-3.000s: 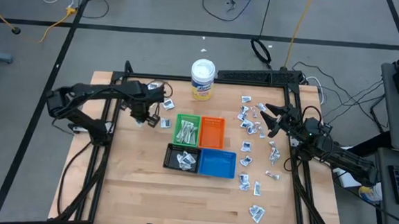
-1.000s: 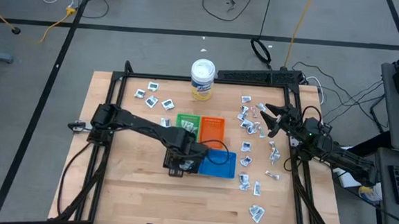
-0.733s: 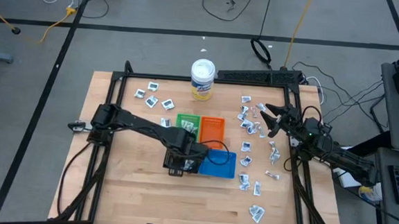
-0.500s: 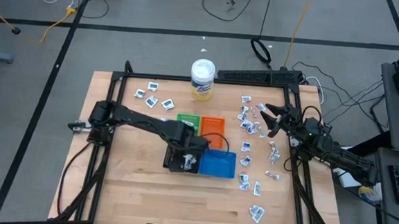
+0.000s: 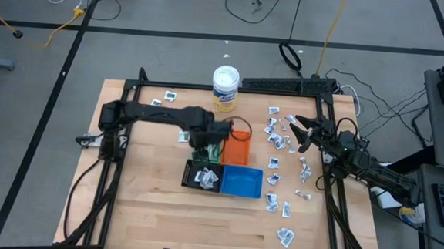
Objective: Pick & Place First Aid Supplies
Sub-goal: Put the towelette pack into the black bin
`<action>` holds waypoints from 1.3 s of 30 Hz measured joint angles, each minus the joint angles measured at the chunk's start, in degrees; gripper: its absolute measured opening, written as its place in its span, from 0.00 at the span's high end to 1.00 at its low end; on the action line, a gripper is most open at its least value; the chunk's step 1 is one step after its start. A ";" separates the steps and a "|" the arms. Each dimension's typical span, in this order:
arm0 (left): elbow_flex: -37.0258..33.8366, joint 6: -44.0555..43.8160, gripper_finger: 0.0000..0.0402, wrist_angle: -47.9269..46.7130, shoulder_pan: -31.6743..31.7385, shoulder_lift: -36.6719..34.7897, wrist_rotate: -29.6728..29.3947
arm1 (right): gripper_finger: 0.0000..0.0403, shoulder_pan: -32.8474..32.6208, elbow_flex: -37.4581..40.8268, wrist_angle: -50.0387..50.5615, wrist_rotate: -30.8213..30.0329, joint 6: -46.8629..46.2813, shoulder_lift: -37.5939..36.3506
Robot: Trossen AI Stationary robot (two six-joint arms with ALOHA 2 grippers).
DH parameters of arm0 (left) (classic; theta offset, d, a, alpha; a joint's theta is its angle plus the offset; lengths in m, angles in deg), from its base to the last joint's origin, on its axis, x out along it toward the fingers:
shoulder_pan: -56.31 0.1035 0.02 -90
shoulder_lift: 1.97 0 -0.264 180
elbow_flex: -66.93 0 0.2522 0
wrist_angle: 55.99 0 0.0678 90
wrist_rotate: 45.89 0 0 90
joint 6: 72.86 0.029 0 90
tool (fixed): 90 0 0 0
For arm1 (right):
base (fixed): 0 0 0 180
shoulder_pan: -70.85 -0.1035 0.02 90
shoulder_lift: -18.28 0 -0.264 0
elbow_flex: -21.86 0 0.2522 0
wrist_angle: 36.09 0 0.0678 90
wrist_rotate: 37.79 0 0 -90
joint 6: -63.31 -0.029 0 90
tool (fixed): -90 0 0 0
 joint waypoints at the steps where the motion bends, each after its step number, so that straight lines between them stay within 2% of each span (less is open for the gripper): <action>1: 0.00 0.05 0.43 -0.05 1.10 0.00 0.02 | 0.40 -0.01 0.00 0.01 0.00 0.01 0.00; 17: -1.09 6.47 0.43 -1.44 16.95 0.00 -0.50 | 0.40 -0.02 -0.01 0.00 0.00 -0.01 -0.02; 26: -10.21 10.86 0.43 2.87 18.76 0.00 -1.08 | 0.40 -0.02 -0.01 0.00 0.00 0.01 0.00; 32: -16.84 11.70 0.43 9.15 18.80 -0.22 -1.07 | 0.40 -0.01 -0.01 0.00 0.01 -0.01 0.00; 39: -27.37 13.25 0.43 21.49 18.76 -5.77 -1.49 | 0.40 -0.01 0.00 0.00 0.02 0.01 -0.01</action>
